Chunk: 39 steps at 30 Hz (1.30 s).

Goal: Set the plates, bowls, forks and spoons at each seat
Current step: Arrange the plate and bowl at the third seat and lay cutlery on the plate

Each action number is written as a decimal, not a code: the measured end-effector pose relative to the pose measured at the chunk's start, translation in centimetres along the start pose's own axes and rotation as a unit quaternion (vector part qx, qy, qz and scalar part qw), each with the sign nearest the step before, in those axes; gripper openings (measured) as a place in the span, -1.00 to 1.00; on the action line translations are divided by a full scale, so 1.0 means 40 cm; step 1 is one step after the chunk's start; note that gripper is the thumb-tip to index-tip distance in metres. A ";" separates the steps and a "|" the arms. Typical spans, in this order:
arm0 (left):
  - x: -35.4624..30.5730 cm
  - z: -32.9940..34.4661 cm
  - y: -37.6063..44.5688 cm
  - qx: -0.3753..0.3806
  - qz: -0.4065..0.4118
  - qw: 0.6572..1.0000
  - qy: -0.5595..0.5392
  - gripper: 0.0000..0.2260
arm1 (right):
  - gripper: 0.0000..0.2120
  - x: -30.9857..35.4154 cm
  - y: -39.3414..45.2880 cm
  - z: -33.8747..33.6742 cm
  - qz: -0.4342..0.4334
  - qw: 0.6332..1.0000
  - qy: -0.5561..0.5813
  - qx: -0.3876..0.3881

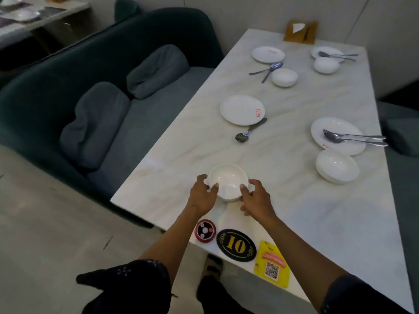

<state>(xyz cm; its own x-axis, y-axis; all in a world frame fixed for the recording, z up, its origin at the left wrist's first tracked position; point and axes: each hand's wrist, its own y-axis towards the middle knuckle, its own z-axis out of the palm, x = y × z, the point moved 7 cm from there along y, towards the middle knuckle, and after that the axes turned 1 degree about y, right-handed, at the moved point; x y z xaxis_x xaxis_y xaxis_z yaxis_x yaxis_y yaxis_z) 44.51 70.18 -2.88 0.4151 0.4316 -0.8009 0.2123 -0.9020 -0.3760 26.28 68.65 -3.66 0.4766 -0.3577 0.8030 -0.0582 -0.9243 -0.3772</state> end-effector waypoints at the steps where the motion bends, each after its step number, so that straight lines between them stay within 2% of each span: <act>1: 0.001 0.003 0.021 0.014 0.008 1.000 0.001 -0.55 | -0.58 -0.004 0.007 0.011 0.006 1.000 0.008 -0.005; 7: -0.006 0.004 0.130 0.049 0.074 0.996 0.027 -0.68 | -0.66 -0.029 0.059 0.054 0.007 0.997 0.014 -0.076; 12: -0.012 -0.040 0.185 0.060 0.107 0.992 0.024 -0.70 | -0.66 0.013 0.093 0.094 0.018 0.995 0.022 -0.095; 24: -0.108 -0.193 0.467 0.085 0.117 0.989 0.039 -0.72 | -0.73 0.227 0.294 0.168 0.014 0.991 0.039 -0.130; 29: -0.130 -0.218 0.567 0.128 0.137 0.981 0.056 -0.73 | -0.79 0.267 0.347 0.198 0.041 0.985 0.041 -0.164; 32: -0.131 -0.221 0.615 0.162 0.137 0.976 0.052 -0.73 | -0.76 0.282 0.367 0.213 0.047 0.979 0.007 -0.197; 39: -0.136 -0.217 0.678 0.214 0.146 0.965 0.038 -0.75 | -0.74 0.290 0.388 0.232 0.074 0.967 0.014 -0.245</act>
<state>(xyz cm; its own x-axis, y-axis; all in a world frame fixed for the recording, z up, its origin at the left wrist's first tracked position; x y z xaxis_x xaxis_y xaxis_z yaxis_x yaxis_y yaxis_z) 55.68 43.51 -4.69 0.4694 0.1440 -0.8712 -0.3019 -0.9010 -0.3116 39.04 51.39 -4.48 0.4082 -0.4875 0.7718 -0.5354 -0.8126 -0.2301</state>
